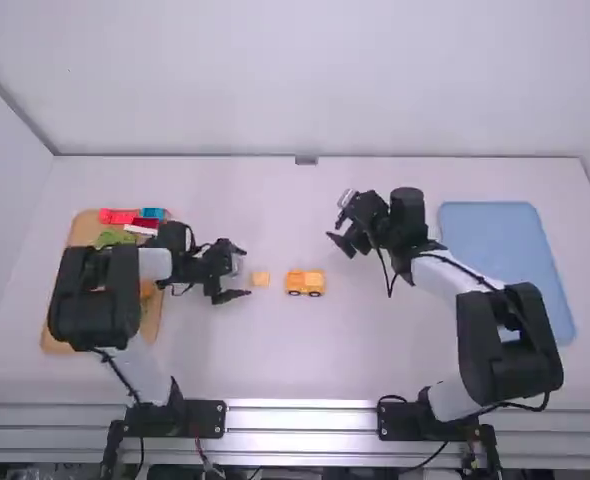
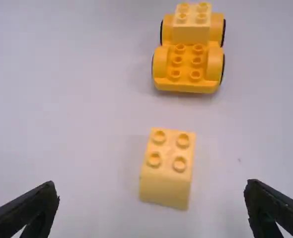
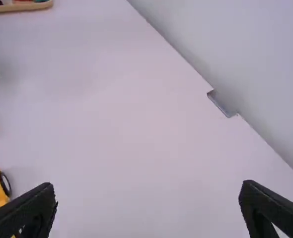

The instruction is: Assemble lego blocks to make yellow taxi

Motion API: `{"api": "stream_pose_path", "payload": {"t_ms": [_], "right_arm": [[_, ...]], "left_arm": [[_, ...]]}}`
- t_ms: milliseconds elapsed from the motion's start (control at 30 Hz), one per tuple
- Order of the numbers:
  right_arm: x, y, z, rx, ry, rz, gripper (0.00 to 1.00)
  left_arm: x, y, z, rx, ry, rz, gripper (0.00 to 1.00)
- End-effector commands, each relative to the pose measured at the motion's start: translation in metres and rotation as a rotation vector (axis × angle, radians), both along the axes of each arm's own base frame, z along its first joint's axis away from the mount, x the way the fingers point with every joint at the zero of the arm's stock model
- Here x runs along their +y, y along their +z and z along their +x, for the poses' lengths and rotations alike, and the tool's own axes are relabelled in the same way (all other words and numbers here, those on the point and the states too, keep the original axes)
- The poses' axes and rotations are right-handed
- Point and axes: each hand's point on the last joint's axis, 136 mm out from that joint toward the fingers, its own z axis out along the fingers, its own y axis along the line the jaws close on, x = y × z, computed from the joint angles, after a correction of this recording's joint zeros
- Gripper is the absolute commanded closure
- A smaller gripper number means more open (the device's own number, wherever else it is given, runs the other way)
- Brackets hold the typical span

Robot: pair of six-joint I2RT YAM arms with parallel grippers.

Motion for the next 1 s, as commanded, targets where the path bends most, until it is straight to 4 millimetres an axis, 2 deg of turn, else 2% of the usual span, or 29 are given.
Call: {"api": "stream_pose_path", "payload": {"t_ms": [0, 233, 433, 533, 733, 867, 933, 967], "right_arm": [[0.0, 0.01, -0.001, -0.064, 0.032, -0.027, 0.02], [0.001, 0.01, -0.001, -0.039, 0.019, -0.005, 0.02], [0.017, 0.018, -0.018, -0.032, 0.145, 0.069, 0.02], [0.024, 0.022, -0.026, -0.026, 0.198, 0.099, 0.02], [0.03, 0.022, -0.039, 0.004, 0.266, 0.132, 0.02], [0.032, 0.018, -0.043, 0.03, 0.272, 0.131, 0.02], [0.032, 0.017, -0.044, 0.037, 0.273, 0.13, 0.02], [0.031, 0.015, -0.045, 0.037, 0.274, 0.125, 0.02]], "left_arm": [[-0.006, 0.006, -0.015, 0.046, 0.013, -0.13, 0.01], [-0.005, 0.0, -0.012, 0.028, 0.046, -0.114, 0.01], [-0.004, 0.01, 0.005, -0.007, 0.037, -0.126, 0.01], [-0.007, 0.012, 0.012, 0.037, 0.015, -0.171, 0.01], [-0.021, -0.016, -0.002, 0.105, -0.138, -0.144, 0.01], [-0.03, -0.023, -0.006, 0.113, -0.216, -0.113, 0.0], [-0.034, -0.027, -0.006, 0.11, -0.232, -0.096, 0.04], [-0.035, -0.034, -0.004, 0.109, -0.237, -0.073, 0.09]]}}
